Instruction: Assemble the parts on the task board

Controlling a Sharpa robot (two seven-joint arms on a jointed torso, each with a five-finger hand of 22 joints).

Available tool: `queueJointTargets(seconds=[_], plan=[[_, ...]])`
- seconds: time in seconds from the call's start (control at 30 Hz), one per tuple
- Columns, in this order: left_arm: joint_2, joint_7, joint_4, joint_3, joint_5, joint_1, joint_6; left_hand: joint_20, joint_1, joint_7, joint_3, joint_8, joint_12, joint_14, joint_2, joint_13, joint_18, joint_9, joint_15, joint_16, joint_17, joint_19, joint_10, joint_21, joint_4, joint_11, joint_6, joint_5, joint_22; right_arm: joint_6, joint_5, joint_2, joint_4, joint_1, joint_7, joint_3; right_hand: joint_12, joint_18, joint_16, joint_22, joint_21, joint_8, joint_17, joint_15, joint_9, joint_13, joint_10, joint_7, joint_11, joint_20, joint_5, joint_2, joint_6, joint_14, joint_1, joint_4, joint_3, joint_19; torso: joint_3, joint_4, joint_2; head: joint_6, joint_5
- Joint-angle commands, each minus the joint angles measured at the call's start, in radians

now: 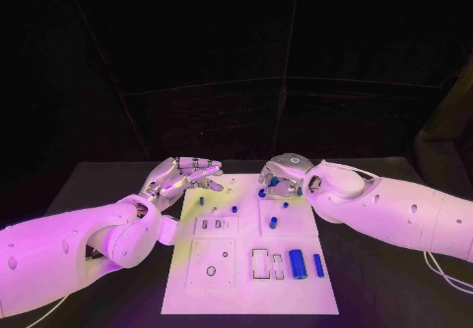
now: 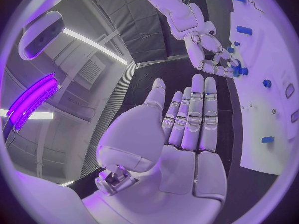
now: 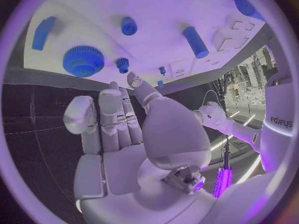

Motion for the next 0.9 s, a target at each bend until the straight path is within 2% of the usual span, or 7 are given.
queueJointTargets(seconds=[0.03, 0.47, 0.67, 0.9], plan=[[0.000, -0.004, 0.002, 0.001, -0.004, 0.002, 0.021, 0.001, -0.005, 0.004, -0.001, -0.004, -0.004, 0.002, 0.002, -0.001, 0.012, -0.001, 0.006, -0.002, 0.001, 0.008, -0.003, -0.005, -0.002, 0.001, 0.001, 0.005, -0.002, 0.050, -0.024, 0.007, -0.006, 0.003, -0.031, 0.001, -0.006, -0.018, 0.022, 0.018, 0.012, -0.007, 0.019, 0.011, -0.001, -0.002, -0.017, 0.000, 0.002, 0.002, 0.001, -0.002, -0.011, 0.016, -0.015, 0.001, 0.011, 0.010, -0.0004, -0.0004, 0.003, -0.001, -0.001], [-0.003, -0.006, 0.005, 0.001, -0.004, 0.002, 0.021, 0.001, -0.007, 0.005, -0.001, -0.006, -0.006, 0.003, 0.003, -0.001, 0.012, -0.002, 0.006, -0.002, 0.003, 0.009, -0.004, -0.005, -0.002, 0.001, 0.001, 0.005, -0.002, 0.134, -0.024, 0.038, -0.042, 0.005, -0.043, 0.001, -0.005, -0.020, 0.056, 0.036, 0.027, -0.006, 0.039, 0.015, 0.000, -0.003, -0.047, 0.000, 0.006, 0.008, -0.012, -0.008, -0.029, 0.006, -0.020, 0.004, 0.042, 0.008, -0.0001, 0.0014, 0.006, -0.016, -0.003], [-0.004, -0.006, 0.003, 0.001, -0.004, 0.002, 0.023, 0.001, -0.008, 0.005, -0.001, -0.007, -0.007, 0.002, 0.004, -0.002, 0.012, -0.002, 0.006, -0.002, 0.004, 0.009, -0.004, -0.006, -0.001, 0.002, 0.000, 0.005, -0.002, 0.147, -0.021, 0.046, -0.051, 0.005, -0.039, 0.001, -0.005, -0.020, 0.061, 0.039, 0.029, -0.004, 0.042, 0.016, 0.000, -0.002, -0.048, 0.002, 0.007, 0.008, -0.015, -0.005, -0.027, 0.004, -0.020, 0.006, 0.048, 0.007, -0.0010, 0.0020, 0.009, -0.019, -0.005], [-0.004, -0.007, 0.001, 0.001, -0.004, 0.002, 0.023, 0.002, -0.009, 0.006, -0.001, -0.008, -0.008, 0.002, 0.004, -0.002, 0.012, -0.002, 0.006, -0.003, 0.004, 0.009, -0.005, -0.006, -0.001, 0.002, 0.000, 0.005, -0.003, 0.143, -0.019, 0.056, -0.058, 0.005, -0.031, 0.001, -0.003, -0.021, 0.071, 0.049, 0.035, -0.002, 0.050, 0.018, 0.002, -0.002, -0.047, 0.004, 0.009, 0.010, -0.017, -0.001, -0.020, 0.003, -0.021, 0.009, 0.059, 0.010, -0.0003, 0.0024, 0.008, -0.024, -0.003]])
